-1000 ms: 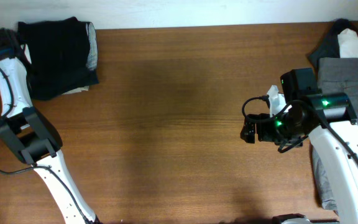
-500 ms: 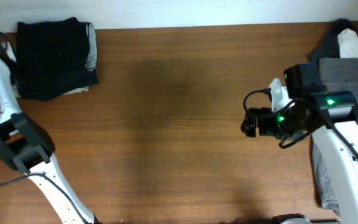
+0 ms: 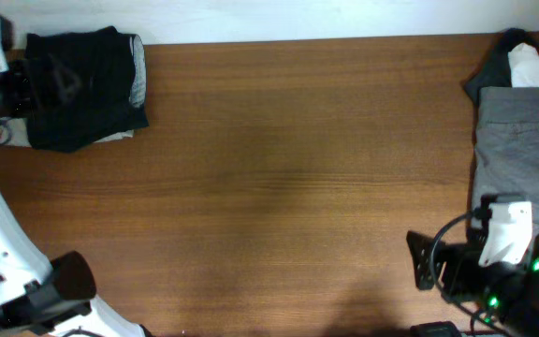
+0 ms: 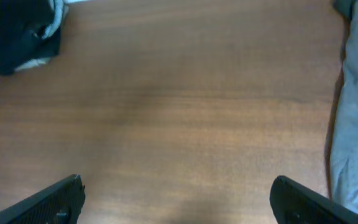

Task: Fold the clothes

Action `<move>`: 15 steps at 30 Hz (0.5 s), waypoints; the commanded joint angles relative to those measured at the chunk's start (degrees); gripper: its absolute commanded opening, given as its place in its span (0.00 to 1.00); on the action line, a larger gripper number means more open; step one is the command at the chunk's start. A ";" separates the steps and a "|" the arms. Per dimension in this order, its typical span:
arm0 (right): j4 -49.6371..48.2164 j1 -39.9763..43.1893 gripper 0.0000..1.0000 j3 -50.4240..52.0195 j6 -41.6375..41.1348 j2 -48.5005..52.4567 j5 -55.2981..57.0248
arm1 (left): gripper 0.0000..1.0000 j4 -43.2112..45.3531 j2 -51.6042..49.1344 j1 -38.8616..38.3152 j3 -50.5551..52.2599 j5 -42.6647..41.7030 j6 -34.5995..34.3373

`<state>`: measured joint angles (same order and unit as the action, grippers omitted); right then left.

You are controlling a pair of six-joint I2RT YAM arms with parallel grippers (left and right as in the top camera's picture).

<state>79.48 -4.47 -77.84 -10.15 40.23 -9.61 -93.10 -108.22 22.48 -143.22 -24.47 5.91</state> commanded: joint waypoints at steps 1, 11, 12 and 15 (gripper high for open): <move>-5.05 0.37 1.00 11.13 -4.81 -8.15 4.22 | 0.99 -0.94 9.29 -4.76 -0.17 -0.76 1.66; -20.68 0.37 0.99 19.80 -5.38 -13.46 5.84 | 0.99 10.16 48.13 -8.61 28.61 -5.27 0.98; -20.63 0.37 0.99 19.82 -5.38 -13.46 5.84 | 0.99 15.80 51.98 -8.61 37.24 -8.15 0.50; -20.68 0.37 0.99 19.80 -5.38 -13.46 6.36 | 0.99 34.38 62.58 -8.61 61.86 -11.58 -3.91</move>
<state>58.96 -4.47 -58.19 -15.03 27.05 -4.64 -66.57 -52.12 13.93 -97.12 -31.29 5.45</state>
